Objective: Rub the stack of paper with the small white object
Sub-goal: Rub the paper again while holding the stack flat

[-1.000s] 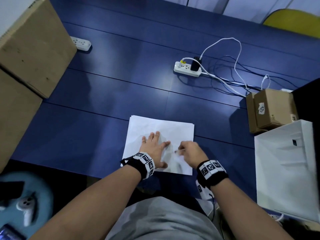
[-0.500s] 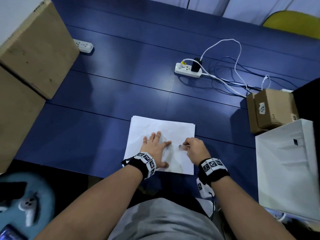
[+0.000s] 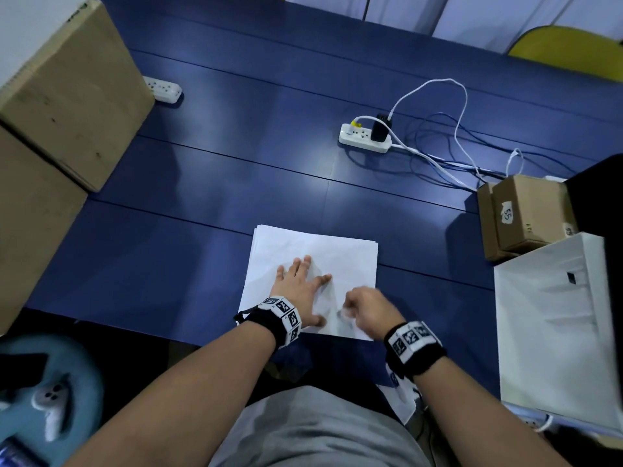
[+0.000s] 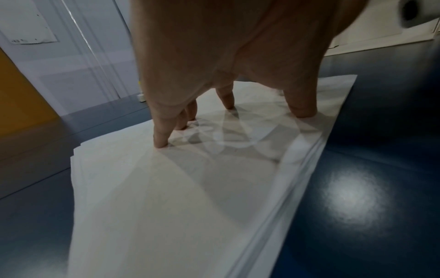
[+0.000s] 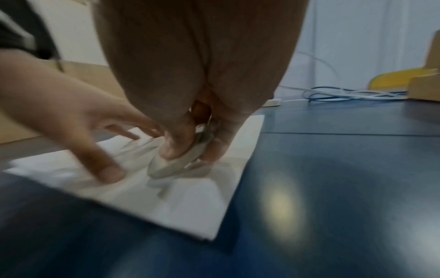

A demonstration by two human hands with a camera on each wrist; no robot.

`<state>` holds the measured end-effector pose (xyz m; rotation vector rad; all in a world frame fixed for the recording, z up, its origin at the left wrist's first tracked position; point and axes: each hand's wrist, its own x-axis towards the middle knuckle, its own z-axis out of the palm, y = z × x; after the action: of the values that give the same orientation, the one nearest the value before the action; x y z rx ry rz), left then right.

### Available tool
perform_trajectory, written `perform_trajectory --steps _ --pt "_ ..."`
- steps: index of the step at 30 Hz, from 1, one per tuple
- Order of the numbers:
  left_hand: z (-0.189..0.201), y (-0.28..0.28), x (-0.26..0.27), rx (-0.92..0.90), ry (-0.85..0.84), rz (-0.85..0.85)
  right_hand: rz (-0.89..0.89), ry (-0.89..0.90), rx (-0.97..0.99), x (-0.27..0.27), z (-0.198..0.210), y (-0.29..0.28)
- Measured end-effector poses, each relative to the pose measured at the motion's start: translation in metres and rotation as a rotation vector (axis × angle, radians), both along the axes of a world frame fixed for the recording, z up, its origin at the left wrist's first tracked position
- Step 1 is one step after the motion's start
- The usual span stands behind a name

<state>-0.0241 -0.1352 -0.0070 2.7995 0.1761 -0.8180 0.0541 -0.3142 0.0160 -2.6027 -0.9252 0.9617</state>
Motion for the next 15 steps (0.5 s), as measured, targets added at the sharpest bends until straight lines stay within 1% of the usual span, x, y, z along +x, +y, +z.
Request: perform_trajectory --steps 1,2,3,6,7,8,9,10,12,13,14,15 --pt "0.000 0.000 0.000 -0.003 -0.001 0.004 0.061 0.042 -0.016 -0.007 0.003 -0.001" --pt "0.000 0.001 0.000 -0.006 -0.002 0.006 0.086 0.052 -0.030 -0.007 0.005 0.001" --pt "0.000 0.001 -0.001 -0.008 -0.001 0.005 0.060 0.021 -0.025 -0.002 0.005 0.005" --pt "0.001 0.000 0.000 -0.017 0.011 0.013 -0.150 -0.127 0.042 0.028 -0.006 0.013" --pt "0.001 0.000 0.000 -0.017 0.013 0.017 -0.201 -0.161 0.069 0.035 -0.008 0.013" --pt "0.002 0.000 0.000 -0.015 0.014 0.017 -0.217 -0.174 0.074 0.037 -0.010 0.012" --pt "0.002 0.000 0.000 -0.014 0.014 0.014 -0.197 -0.152 0.066 0.032 -0.008 0.010" --pt "0.001 0.000 0.000 -0.013 0.012 0.012 -0.141 -0.095 0.046 0.022 -0.006 0.008" --pt "0.000 0.000 0.000 -0.016 0.007 0.015 0.012 0.055 0.005 0.001 0.000 0.004" --pt "0.000 0.001 0.001 -0.015 0.005 0.016 0.078 0.100 -0.009 -0.005 0.003 0.003" --pt "0.000 0.001 0.001 -0.016 0.004 0.015 0.105 0.102 -0.017 -0.005 0.003 0.005" --pt "0.000 0.001 0.001 -0.017 0.007 0.015 0.090 0.057 -0.004 0.001 0.002 0.009"
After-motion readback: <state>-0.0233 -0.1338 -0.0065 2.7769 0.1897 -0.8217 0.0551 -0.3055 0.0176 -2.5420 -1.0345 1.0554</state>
